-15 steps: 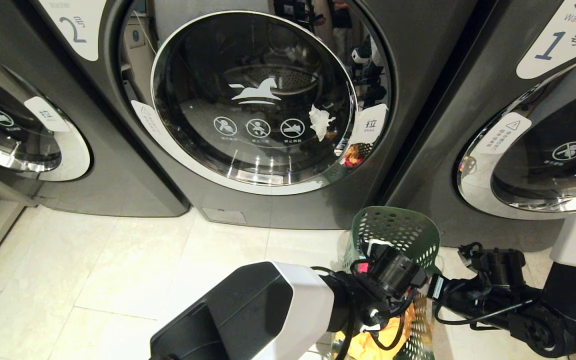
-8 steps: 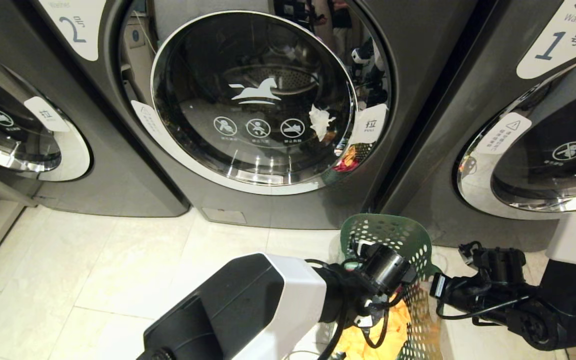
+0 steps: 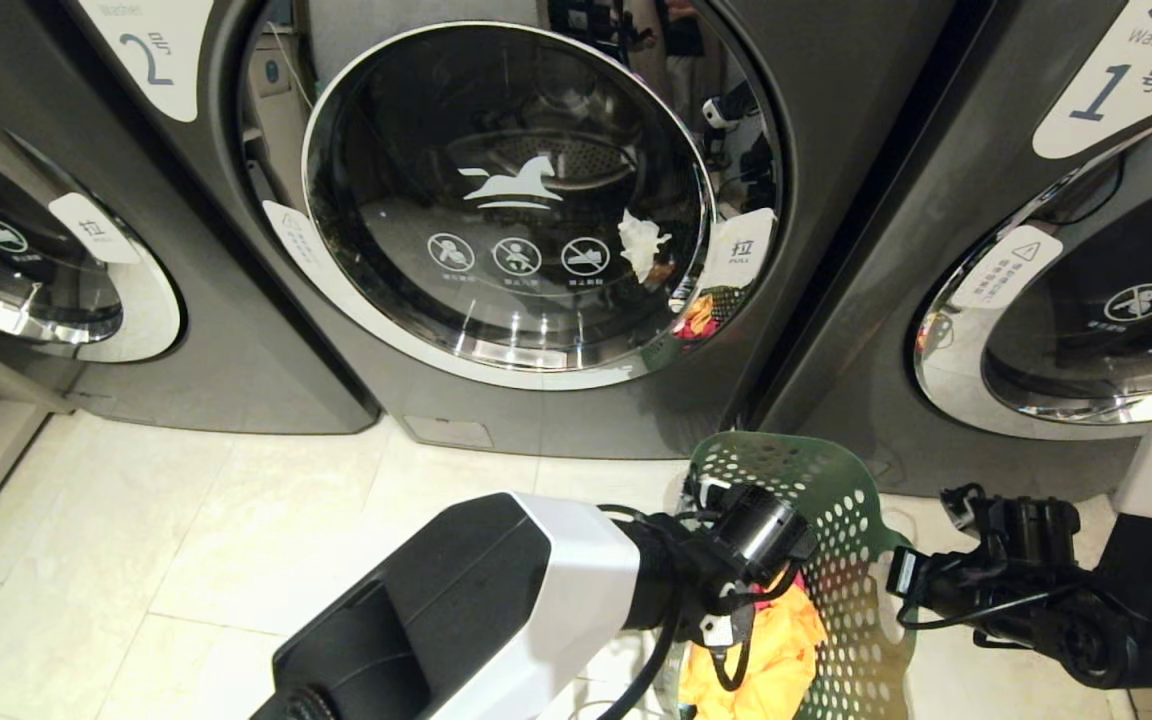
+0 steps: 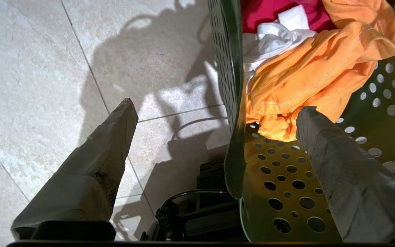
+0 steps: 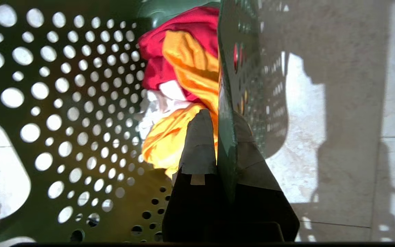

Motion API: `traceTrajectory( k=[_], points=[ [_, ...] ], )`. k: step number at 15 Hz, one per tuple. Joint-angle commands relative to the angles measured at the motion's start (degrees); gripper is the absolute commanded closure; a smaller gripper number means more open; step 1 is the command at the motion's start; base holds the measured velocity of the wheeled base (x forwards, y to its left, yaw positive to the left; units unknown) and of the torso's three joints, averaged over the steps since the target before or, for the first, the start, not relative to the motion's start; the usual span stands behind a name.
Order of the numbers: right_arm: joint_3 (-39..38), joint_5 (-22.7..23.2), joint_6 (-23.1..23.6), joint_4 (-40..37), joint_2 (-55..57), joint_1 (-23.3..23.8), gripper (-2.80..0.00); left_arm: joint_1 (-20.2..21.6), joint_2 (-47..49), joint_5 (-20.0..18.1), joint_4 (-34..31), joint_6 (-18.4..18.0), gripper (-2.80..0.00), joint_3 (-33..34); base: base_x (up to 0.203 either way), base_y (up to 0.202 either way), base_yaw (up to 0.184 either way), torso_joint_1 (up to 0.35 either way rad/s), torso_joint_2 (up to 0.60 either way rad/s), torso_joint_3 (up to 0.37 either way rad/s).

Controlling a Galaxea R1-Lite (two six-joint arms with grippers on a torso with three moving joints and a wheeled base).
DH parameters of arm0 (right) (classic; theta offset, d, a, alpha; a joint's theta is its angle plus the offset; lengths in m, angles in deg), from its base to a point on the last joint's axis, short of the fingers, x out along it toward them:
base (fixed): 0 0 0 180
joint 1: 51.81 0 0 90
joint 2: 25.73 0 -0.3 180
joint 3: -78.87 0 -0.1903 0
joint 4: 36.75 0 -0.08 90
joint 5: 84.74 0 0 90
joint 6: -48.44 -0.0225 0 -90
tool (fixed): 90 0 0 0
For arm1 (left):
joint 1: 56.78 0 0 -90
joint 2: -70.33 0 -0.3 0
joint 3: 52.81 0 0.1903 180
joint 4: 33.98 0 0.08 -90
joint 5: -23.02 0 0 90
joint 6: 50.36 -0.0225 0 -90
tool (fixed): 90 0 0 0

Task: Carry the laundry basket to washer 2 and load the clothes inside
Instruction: Pick up the clothes basket and put it beside the washing machine

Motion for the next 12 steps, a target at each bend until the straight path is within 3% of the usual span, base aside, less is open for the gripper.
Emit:
traceTrajectory(
  k=[1, 12],
  points=[
    [0.35, -0.04, 0.53, 0.42, -0.03, 1.32, 0.0, -0.04, -0.48, 0.19, -0.08, 0.17, -2.8, -0.01, 0.0, 0.0, 0.0, 0.0, 0.0, 0.0],
    [4.18, 1.1, 7.07, -5.67, -2.72, 10.03, 0.0, -0.39, -1.23, 0.1, 0.27, 0.35, -2.8, -0.01, 0.0, 0.0, 0.0, 0.0, 0.0, 0.0]
  ],
)
